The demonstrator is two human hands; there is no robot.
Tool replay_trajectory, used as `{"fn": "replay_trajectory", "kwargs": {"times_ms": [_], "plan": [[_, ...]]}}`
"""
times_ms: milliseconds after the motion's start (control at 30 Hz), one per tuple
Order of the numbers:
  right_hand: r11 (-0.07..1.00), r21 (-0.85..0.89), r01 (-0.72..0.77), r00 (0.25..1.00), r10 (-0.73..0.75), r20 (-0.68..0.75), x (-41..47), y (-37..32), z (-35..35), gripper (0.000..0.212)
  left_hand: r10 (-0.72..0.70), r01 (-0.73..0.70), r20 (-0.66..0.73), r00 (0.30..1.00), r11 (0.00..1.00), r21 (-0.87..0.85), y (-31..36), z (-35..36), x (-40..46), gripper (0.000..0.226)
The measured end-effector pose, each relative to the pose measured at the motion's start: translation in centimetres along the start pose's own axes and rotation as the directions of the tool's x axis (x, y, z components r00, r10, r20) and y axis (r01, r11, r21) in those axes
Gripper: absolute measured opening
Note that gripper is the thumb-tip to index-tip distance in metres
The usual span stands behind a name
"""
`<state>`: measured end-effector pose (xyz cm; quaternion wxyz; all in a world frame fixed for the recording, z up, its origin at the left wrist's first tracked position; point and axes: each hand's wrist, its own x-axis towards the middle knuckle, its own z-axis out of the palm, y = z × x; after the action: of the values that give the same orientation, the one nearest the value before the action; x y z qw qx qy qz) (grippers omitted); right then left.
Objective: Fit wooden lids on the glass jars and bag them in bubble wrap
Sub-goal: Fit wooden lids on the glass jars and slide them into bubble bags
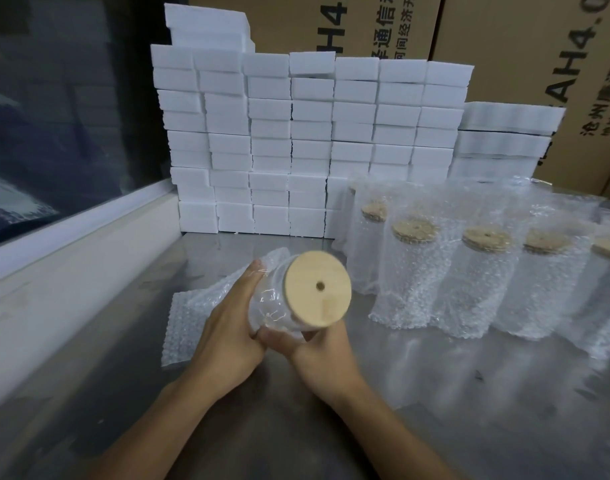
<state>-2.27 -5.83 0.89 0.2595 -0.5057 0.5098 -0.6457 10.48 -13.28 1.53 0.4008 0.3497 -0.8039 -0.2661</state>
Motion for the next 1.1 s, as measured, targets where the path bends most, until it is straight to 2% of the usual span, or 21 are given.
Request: {"fn": "replay_trajectory", "kwargs": {"times_ms": [100, 200, 267, 333, 400, 433, 533, 700, 800, 933, 1100], "plan": [[0.997, -0.082, 0.0, 1.0, -0.001, -0.003, -0.1, 0.0, 0.0, 0.062, -0.03, 0.029, -0.005, 1.0, 0.995, -0.095, 0.6, 0.1, 0.3, 0.069], [0.999, -0.038, 0.008, 0.993, -0.003, 0.118, 0.1, -0.9, -0.2, 0.067, 0.035, -0.035, -0.01, 0.999, 0.998, 0.043, 0.4, -0.3, 0.3, 0.061], [0.999, -0.017, -0.036, 0.971, 0.039, 0.234, 0.3, -1.2, -0.5, 0.091, 0.051, -0.046, -0.048, 0.998, 0.995, 0.085, -0.2, -0.4, 0.3, 0.065], [0.997, 0.017, -0.074, 0.941, 0.064, 0.332, 0.1, -1.4, -0.6, 0.115, 0.028, -0.022, -0.075, 0.997, 0.997, 0.075, -0.7, -0.4, 0.5, 0.079], [0.977, 0.143, -0.16, 0.931, 0.101, 0.351, -0.1, -1.7, -0.6, 0.129, 0.044, -0.036, -0.085, 0.995, 0.995, 0.096, -1.2, -0.4, 0.7, 0.071], [0.955, 0.207, -0.212, 0.927, 0.13, 0.352, 0.0, -1.8, -0.6, 0.128, 0.045, -0.035, -0.091, 0.995, 0.994, 0.108, -1.4, -0.4, 0.7, 0.07], [0.878, 0.363, -0.311, 0.913, 0.17, 0.371, 0.2, -2.0, -0.5, 0.093, 0.003, 0.008, -0.094, 0.996, 0.993, 0.121, -1.8, -0.7, 0.6, 0.088], [0.853, 0.334, -0.401, 0.9, 0.299, 0.317, 0.0, -1.4, -1.1, 0.112, 0.1, -0.096, -0.016, 0.995, 0.986, 0.138, -1.0, -0.8, 0.2, 0.1], [0.889, 0.293, -0.353, 0.932, 0.304, 0.199, -0.1, -1.3, -1.1, 0.108, 0.147, -0.142, -0.022, 0.989, 0.979, 0.146, -0.3, -0.9, -0.1, 0.102], [0.908, 0.306, -0.285, 0.958, 0.278, 0.067, 0.3, -1.1, -1.1, 0.077, 0.23, -0.226, -0.003, 0.973, 0.957, 0.18, 1.3, -1.0, -0.5, 0.103], [0.943, 0.275, -0.186, 0.973, 0.217, -0.085, 0.5, -0.3, -1.1, 0.055, 0.297, -0.31, 0.088, 0.951, 0.911, 0.272, 2.8, -0.2, -1.1, 0.093]]}}
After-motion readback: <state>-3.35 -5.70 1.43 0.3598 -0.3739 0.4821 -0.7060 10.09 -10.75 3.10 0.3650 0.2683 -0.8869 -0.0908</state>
